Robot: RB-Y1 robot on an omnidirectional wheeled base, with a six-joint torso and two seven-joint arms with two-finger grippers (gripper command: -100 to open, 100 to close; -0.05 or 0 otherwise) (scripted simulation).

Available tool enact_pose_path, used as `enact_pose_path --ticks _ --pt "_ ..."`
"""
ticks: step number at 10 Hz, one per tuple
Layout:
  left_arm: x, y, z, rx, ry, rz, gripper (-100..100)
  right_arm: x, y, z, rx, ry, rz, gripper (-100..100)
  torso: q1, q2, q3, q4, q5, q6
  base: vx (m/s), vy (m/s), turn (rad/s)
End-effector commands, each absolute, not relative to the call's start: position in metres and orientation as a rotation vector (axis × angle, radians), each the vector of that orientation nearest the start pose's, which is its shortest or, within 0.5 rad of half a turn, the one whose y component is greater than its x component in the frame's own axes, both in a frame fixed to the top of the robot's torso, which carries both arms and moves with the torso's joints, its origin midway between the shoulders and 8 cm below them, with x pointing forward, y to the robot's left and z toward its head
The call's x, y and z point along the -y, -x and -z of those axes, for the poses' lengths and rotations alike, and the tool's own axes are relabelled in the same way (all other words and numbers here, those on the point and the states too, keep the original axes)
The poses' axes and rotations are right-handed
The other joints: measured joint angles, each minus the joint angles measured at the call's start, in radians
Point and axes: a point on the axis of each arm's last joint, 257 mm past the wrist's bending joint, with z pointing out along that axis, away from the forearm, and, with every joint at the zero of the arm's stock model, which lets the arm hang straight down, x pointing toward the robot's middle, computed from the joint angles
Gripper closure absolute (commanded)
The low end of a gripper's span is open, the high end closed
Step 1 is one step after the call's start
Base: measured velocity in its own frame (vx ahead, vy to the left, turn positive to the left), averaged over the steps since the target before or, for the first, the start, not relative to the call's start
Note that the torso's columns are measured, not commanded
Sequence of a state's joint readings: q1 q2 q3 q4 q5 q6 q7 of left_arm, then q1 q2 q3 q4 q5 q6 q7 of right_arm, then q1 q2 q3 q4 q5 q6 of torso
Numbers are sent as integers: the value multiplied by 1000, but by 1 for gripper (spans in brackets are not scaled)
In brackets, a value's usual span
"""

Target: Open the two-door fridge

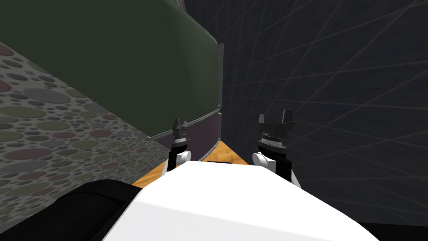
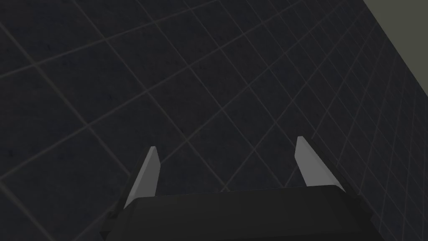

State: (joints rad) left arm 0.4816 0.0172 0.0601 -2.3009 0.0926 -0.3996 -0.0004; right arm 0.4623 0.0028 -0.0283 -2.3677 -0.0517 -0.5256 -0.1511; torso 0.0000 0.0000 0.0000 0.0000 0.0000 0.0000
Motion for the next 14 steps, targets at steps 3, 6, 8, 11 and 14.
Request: enact_pose_path --ticks 3,6,8,11,14 --pt "-308 -352 -22 -608 745 1296 0 285 -318 -79 -438 -611 -1496 0 0 175 -351 176 0 0 0 0 0" --pt "-308 -352 -22 -607 745 1296 0 285 -318 -79 -438 -611 -1496 0 0 396 -792 396 0 0 0 0 0" --pt "-308 -352 -22 -607 745 1296 0 285 -318 -79 -438 -611 -1496 0 0 544 -1087 544 0 0 0 0 0" --pt "-302 -364 -20 -656 722 1310 -100 285 -318 -79 -438 -612 -1496 0 0 725 -1451 724 0 0 5 -8 7" --pt "-299 -388 -13 -704 723 1336 -100 285 -318 -79 -438 -612 -1496 0 -1 737 -1476 737 0 0 15 -32 22"
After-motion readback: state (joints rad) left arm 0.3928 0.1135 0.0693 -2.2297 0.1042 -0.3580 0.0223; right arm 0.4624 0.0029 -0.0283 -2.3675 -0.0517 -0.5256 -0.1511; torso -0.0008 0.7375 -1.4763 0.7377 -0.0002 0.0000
